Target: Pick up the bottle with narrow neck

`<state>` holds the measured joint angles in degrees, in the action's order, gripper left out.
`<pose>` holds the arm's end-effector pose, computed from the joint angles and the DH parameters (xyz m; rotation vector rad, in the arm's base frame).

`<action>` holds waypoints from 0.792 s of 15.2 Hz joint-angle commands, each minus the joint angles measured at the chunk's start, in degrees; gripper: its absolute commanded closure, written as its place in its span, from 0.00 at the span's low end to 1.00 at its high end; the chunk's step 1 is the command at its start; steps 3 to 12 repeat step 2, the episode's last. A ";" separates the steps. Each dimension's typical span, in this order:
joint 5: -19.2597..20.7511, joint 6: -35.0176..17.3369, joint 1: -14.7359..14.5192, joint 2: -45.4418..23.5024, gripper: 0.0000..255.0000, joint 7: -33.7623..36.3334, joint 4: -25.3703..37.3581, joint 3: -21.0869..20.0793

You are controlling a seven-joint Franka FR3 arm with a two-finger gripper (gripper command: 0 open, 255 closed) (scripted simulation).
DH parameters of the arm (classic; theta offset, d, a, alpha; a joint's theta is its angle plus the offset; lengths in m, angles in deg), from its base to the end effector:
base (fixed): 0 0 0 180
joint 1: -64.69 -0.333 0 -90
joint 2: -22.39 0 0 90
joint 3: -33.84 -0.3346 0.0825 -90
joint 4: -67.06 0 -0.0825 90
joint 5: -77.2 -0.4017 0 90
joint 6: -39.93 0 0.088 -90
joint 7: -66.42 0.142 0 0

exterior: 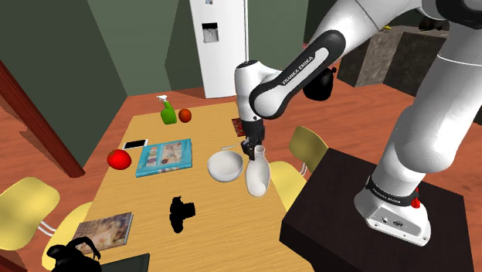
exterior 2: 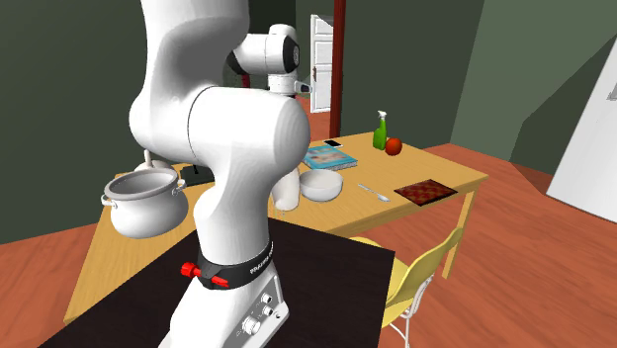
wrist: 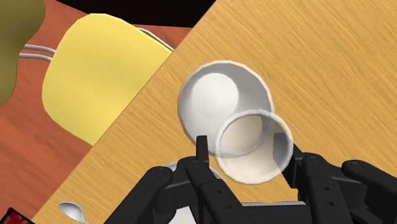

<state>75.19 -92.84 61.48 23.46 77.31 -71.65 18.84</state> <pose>0.4589 0.1523 0.2786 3.1322 0.1608 -0.1378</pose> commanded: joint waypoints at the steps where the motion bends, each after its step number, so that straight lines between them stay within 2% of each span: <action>1: -0.06 0.94 0.01 0.26 1.00 -0.04 0.68 0.01; 12: -0.06 0.94 0.01 0.26 1.00 -0.04 0.68 0.01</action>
